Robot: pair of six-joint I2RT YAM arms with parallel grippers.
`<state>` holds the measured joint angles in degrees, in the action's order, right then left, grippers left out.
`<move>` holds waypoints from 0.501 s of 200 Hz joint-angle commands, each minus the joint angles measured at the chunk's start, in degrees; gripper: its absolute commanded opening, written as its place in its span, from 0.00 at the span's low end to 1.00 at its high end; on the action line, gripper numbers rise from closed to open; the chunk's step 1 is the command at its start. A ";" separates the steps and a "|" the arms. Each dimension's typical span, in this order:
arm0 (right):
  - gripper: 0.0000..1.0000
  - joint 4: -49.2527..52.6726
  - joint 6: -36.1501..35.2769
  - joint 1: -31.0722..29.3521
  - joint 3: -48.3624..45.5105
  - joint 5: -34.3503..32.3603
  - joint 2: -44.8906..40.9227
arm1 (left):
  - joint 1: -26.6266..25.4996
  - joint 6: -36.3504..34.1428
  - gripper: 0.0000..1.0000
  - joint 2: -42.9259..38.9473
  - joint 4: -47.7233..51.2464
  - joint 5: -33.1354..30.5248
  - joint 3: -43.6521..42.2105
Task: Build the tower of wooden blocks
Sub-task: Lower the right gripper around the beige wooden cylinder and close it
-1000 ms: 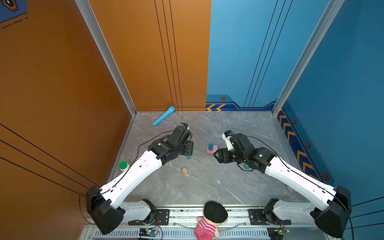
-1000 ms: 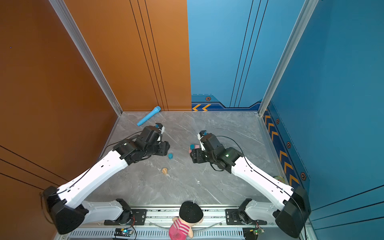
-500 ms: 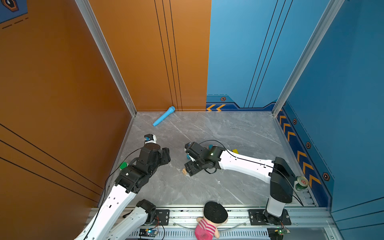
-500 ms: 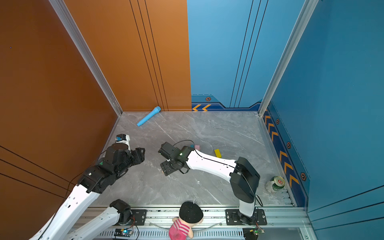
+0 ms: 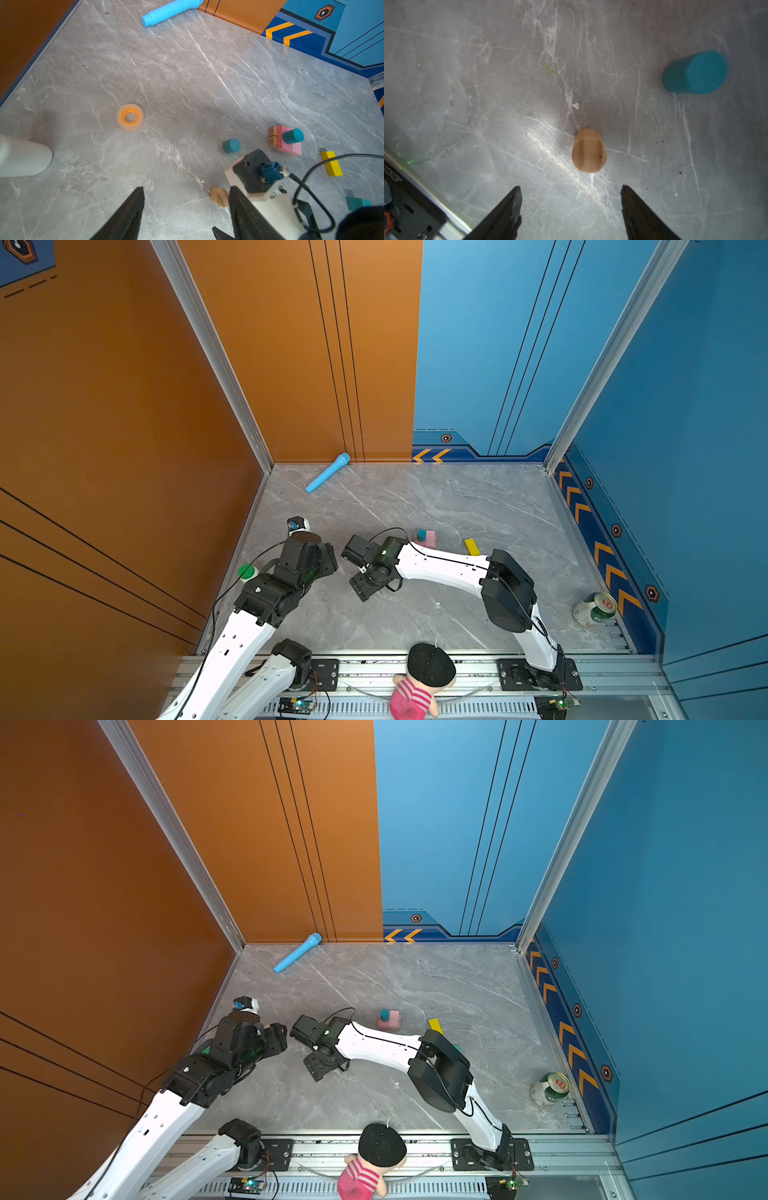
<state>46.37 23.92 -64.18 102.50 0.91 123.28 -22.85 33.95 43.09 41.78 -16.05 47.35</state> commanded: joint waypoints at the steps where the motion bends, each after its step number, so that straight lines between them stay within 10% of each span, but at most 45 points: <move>1: 0.76 2.76 -0.36 0.29 2.86 -2.65 1.40 | 0.94 -0.57 0.67 -0.66 1.02 0.92 -0.76; 100: 0.62 0.77 0.86 2.84 5.16 -1.64 4.77 | 2.53 -0.35 0.68 -0.12 1.02 2.52 -1.01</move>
<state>46.89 24.21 -61.49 105.95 -0.30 126.43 -21.06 33.93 43.07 41.82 -14.81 47.05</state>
